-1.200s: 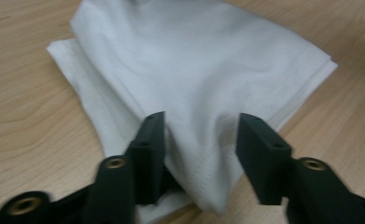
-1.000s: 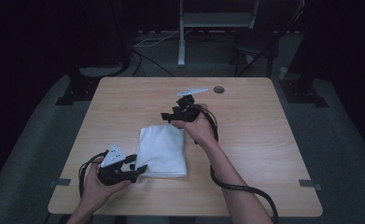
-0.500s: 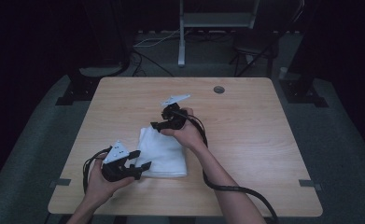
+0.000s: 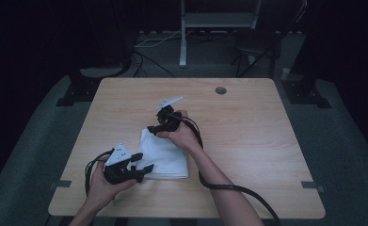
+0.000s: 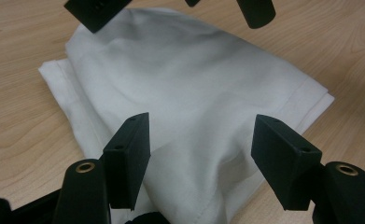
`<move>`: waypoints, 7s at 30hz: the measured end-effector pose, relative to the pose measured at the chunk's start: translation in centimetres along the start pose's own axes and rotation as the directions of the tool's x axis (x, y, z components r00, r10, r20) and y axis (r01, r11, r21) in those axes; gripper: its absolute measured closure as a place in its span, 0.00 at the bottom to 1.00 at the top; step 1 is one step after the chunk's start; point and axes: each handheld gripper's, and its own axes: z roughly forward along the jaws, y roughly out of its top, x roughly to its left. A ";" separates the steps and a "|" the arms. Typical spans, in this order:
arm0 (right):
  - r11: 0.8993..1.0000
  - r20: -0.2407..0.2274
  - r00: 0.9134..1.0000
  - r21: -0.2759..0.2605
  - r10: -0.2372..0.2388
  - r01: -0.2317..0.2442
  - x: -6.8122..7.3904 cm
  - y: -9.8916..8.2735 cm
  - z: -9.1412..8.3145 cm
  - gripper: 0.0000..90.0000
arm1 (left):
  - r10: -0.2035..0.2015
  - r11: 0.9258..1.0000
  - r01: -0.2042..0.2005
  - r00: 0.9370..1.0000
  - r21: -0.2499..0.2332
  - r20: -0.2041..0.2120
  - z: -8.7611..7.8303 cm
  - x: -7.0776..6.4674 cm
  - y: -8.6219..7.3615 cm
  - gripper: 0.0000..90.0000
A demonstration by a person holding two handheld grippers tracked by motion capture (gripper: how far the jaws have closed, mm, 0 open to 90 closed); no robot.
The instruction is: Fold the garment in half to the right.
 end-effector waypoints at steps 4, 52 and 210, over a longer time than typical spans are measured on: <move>1.000 0.007 1.000 0.005 -0.003 0.003 0.1 -0.2 0.3 0.46 | -0.003 1.000 0.003 1.000 0.005 -0.003 0.0 0.1 -0.1 0.41; 0.957 0.153 0.947 -0.115 0.282 -0.267 -6.7 -11.0 -14.3 0.33 | -0.106 0.987 0.095 0.990 0.127 0.088 4.6 0.6 1.1 0.77; 0.996 0.105 0.992 0.046 0.075 -0.080 -5.2 -5.3 -3.3 0.59 | 0.125 0.983 -0.156 0.956 0.098 0.264 6.9 -4.6 2.5 0.55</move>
